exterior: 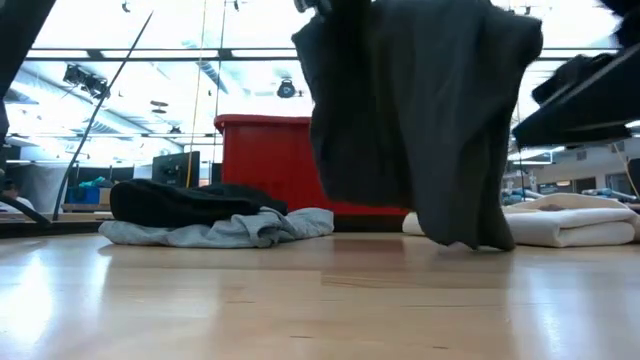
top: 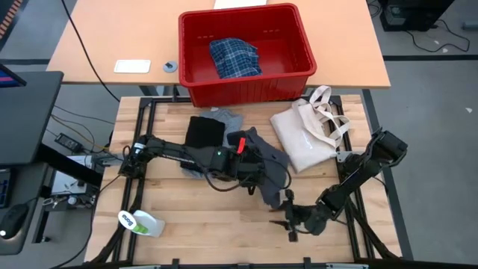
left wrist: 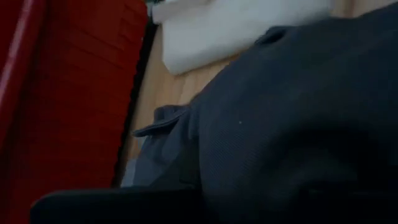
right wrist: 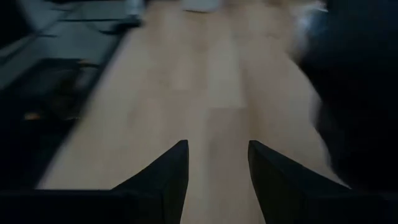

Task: Fold Laundry from Bin
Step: Fold the gray short pants

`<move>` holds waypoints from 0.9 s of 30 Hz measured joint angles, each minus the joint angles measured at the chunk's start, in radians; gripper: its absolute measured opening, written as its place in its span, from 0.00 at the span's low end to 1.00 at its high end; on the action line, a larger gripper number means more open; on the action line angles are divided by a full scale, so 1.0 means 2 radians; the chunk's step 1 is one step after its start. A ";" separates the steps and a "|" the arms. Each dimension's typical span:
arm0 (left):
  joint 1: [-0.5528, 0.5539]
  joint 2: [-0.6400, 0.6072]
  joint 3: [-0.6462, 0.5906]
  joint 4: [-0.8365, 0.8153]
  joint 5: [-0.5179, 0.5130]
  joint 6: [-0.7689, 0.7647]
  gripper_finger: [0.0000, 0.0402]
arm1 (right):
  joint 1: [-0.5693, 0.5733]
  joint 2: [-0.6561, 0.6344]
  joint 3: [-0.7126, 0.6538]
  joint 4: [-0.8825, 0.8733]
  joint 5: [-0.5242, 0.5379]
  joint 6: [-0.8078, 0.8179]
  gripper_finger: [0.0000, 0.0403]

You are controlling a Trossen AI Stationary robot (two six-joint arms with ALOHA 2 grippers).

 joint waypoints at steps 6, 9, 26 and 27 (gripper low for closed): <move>-0.014 0.000 0.056 -0.046 -0.001 0.012 0.12 | -0.035 -0.018 -0.013 -0.032 0.069 -0.013 0.43; -0.015 0.000 0.070 -0.093 -0.035 0.047 0.12 | -0.063 -0.032 -0.021 -0.029 0.064 -0.055 0.43; 0.103 -0.033 0.073 -0.214 -0.111 0.030 0.12 | -0.131 -0.047 -0.021 -0.020 -0.028 -0.121 0.43; 0.103 -0.033 0.073 -0.214 -0.111 0.027 0.12 | -0.131 -0.047 -0.021 -0.021 -0.029 -0.122 0.43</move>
